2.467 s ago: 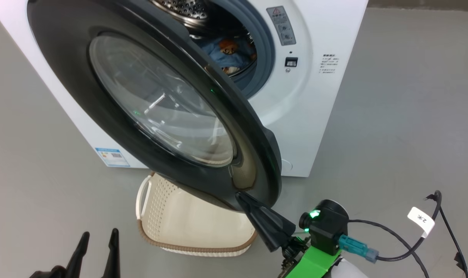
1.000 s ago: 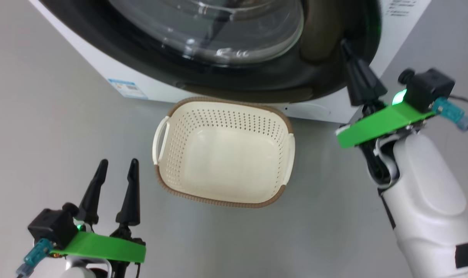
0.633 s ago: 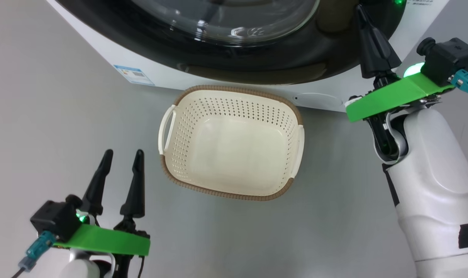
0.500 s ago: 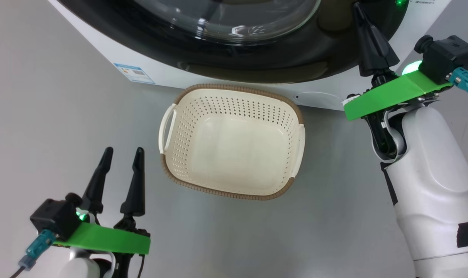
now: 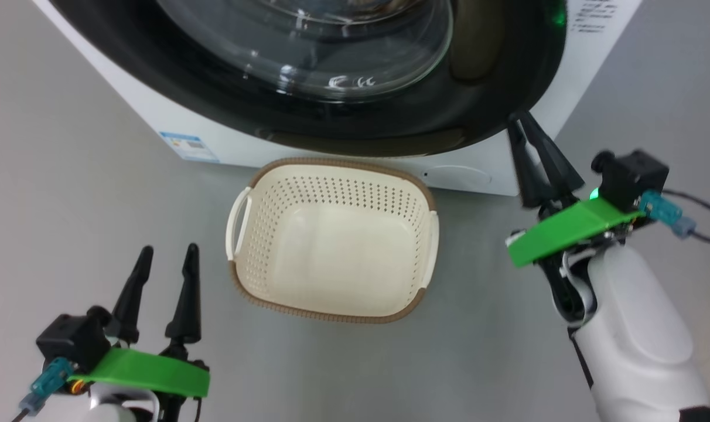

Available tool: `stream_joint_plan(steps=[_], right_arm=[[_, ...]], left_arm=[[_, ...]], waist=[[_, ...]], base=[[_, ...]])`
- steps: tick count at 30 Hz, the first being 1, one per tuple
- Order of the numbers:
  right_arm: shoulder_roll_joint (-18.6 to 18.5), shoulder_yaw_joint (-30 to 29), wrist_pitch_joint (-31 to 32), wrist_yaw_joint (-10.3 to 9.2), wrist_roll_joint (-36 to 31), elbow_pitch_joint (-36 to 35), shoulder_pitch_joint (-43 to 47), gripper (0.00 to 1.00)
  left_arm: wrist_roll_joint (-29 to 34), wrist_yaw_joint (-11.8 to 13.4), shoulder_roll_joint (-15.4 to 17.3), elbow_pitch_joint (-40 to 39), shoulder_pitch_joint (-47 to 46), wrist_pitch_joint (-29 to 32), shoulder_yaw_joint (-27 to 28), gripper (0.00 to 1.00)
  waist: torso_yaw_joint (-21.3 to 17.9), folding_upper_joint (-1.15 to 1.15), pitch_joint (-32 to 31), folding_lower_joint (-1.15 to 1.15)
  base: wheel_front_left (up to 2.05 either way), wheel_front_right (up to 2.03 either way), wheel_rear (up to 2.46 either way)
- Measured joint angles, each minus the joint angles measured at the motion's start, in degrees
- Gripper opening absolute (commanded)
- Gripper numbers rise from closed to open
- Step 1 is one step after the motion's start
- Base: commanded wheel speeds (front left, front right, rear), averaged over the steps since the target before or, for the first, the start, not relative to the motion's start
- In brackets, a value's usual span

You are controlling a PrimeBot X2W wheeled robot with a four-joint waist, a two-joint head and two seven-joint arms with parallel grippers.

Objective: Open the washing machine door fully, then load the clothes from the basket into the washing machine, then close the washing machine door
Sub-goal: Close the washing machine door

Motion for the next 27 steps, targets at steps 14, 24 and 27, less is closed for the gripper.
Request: stream_joint_plan(steps=[14, 24, 27], right_arm=[[0.3, -2.4, 0.0, 0.0, 0.2, -1.9, 13.6, 1.0], [-0.6, -4.7, 0.0, 0.0, 0.3, -2.6, 20.7, 1.0], [-1.1, -5.5, 0.0, 0.0, 0.3, -2.8, 22.0, 1.0]], left_arm=[[-0.3, 0.0, 2.9, 4.0, 3.0, 0.0, 1.6, 1.0], [-0.4, 0.0, 3.5, 5.3, 5.8, 0.0, 2.1, 1.0], [-0.4, 0.0, 3.9, 5.5, 6.7, 0.0, 2.5, 1.0]], waist=[[-6.1, 0.0, -5.9, 0.0], [-10.3, 0.0, -9.8, 0.0], [-11.4, 0.0, -10.6, 0.0]], base=[[0.0, 0.0, 0.0], [0.0, 0.0, 0.0], [0.0, 0.0, 0.0]])
